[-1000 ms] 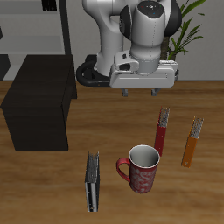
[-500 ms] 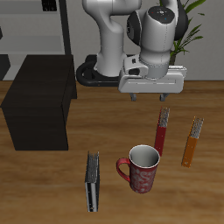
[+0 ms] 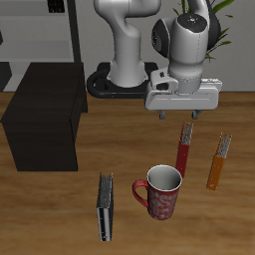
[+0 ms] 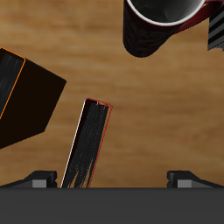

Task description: Place the red book upright on top of the shelf

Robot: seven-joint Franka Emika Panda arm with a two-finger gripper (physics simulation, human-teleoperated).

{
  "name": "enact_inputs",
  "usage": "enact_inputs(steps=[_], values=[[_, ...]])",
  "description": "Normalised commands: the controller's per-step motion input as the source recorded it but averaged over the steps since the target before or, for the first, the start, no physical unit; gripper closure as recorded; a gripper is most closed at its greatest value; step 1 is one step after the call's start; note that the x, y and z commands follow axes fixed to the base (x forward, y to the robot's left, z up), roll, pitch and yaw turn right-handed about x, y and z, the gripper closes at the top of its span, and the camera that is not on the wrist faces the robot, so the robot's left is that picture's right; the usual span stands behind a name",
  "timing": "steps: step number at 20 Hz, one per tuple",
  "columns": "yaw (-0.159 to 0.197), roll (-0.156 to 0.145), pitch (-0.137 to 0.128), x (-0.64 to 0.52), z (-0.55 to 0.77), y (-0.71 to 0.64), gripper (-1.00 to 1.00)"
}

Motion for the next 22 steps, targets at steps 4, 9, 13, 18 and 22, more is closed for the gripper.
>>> enact_inputs(steps=[4, 9, 13, 18, 22], values=[[-0.008, 0.022, -0.016, 0.0, -0.15, 0.1, -1.0], [-0.016, -0.003, -0.025, 0.06, -0.16, 0.06, -1.0], [-0.003, 0.001, -0.03, 0.05, -0.15, 0.04, -1.0], [-0.002, -0.001, -0.018, 0.03, -0.25, 0.09, -1.0], [0.004, 0.016, 0.001, 0.03, -0.3, 0.15, -1.0]])
